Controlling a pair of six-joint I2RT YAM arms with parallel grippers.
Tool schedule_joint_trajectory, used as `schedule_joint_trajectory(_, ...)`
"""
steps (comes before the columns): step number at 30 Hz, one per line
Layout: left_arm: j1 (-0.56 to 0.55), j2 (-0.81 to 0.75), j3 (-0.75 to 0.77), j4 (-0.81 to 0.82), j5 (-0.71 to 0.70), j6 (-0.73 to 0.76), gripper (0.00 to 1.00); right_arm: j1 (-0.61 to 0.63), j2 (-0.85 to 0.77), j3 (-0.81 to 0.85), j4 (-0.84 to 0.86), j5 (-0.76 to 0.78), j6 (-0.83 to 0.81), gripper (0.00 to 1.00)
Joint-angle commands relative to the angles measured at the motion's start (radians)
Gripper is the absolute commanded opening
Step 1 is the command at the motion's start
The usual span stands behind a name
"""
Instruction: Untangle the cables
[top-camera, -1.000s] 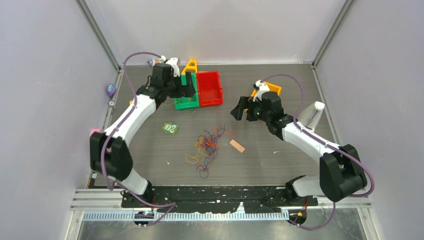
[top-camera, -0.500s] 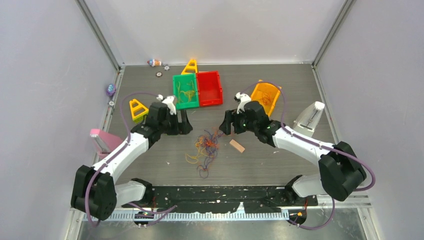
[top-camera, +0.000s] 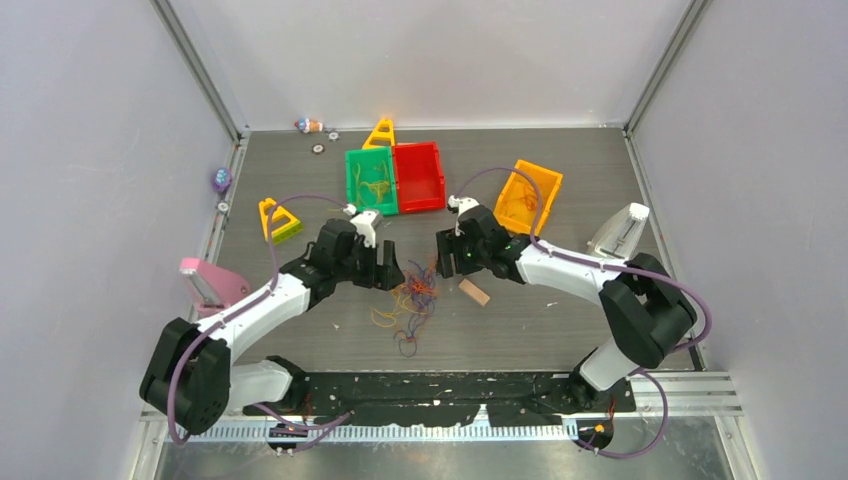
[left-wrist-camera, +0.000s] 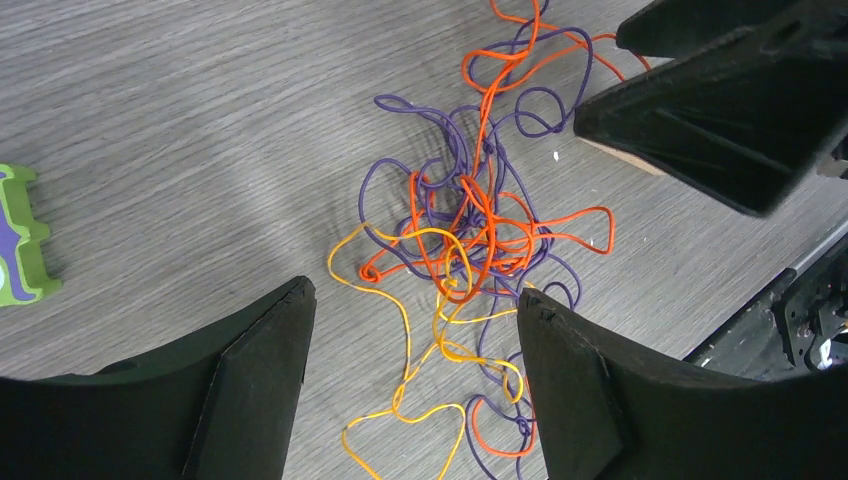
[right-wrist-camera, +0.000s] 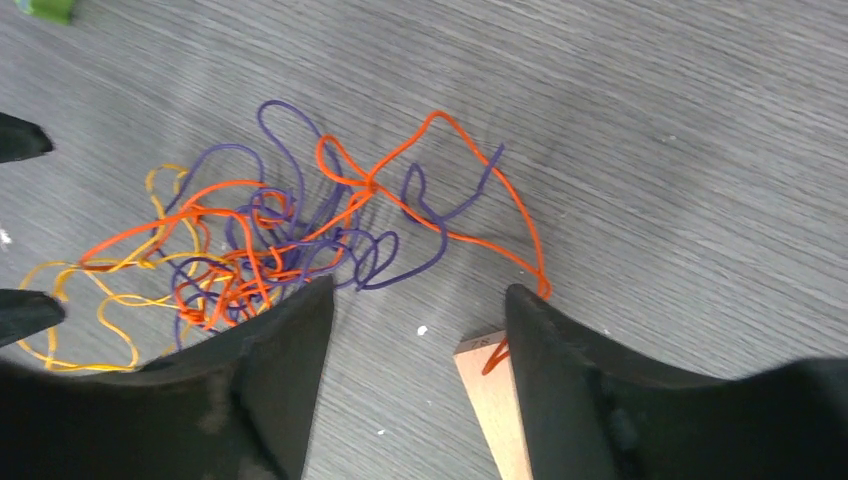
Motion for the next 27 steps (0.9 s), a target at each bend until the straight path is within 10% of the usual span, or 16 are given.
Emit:
schedule_joint_trajectory(1,-0.007,-0.011,0.027,0.06,0.031,0.024,0.74,0.005,0.035,0.056,-0.013,0.043,0.0,0.63)
schedule_joint_trajectory(7,-0.006,0.04,0.1,0.047,0.115,0.049,0.73,0.006,0.118,0.101,0.012,-0.014,0.026,0.43)
schedule_joint_trajectory(11,-0.007,0.143,0.174,-0.004,0.185,0.05,0.69,0.007,0.128,0.13,0.01,-0.033,0.032,0.07)
schedule_joint_trajectory(16,-0.007,0.238,0.216,-0.04,0.243,0.045,0.45,0.006,0.053,0.095,0.026,-0.013,0.036,0.05)
schedule_joint_trajectory(24,-0.007,0.311,0.232,-0.036,0.414,0.024,0.42,0.006,-0.165,0.071,-0.019,0.01,0.008,0.05)
schedule_joint_trajectory(27,-0.007,0.338,0.239,-0.051,0.446,0.032,0.17,0.006,-0.23,0.099,-0.046,0.01,-0.007,0.05)
